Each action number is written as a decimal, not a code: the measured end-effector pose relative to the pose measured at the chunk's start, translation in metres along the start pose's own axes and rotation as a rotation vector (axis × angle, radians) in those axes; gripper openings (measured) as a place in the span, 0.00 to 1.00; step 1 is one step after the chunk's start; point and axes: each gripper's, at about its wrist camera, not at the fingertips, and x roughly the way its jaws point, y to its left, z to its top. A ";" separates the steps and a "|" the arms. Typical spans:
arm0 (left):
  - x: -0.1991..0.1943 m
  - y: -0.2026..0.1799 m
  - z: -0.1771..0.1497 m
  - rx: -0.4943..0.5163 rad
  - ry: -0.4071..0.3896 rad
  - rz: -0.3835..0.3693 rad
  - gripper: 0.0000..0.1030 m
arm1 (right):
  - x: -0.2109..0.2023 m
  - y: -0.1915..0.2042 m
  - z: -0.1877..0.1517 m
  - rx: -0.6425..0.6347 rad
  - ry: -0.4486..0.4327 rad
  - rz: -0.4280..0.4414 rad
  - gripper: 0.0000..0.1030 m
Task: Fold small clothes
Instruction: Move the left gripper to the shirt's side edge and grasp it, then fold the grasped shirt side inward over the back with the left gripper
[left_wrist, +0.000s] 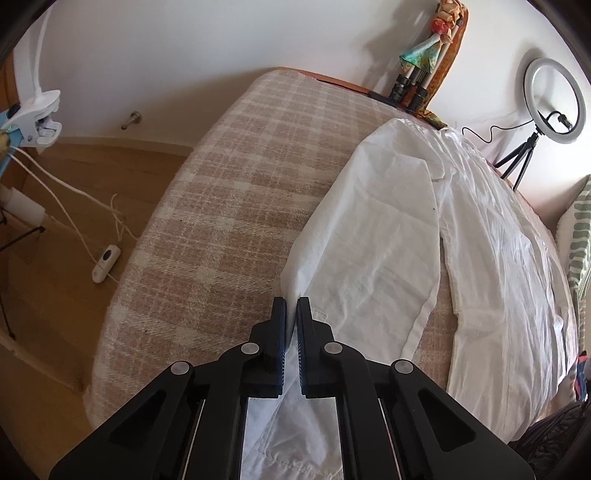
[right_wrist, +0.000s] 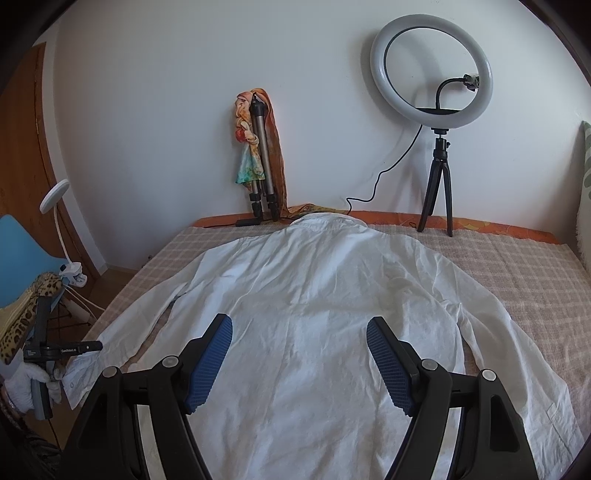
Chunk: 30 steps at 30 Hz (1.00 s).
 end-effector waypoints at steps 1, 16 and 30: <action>0.000 -0.002 -0.001 0.013 -0.007 0.010 0.04 | 0.000 0.001 -0.001 -0.004 0.000 0.001 0.75; -0.015 -0.021 -0.001 0.050 -0.124 -0.041 0.01 | -0.003 0.005 -0.002 -0.022 0.002 0.010 0.75; -0.060 -0.197 -0.042 0.490 -0.224 -0.258 0.01 | 0.015 -0.012 -0.001 0.080 0.104 0.128 0.69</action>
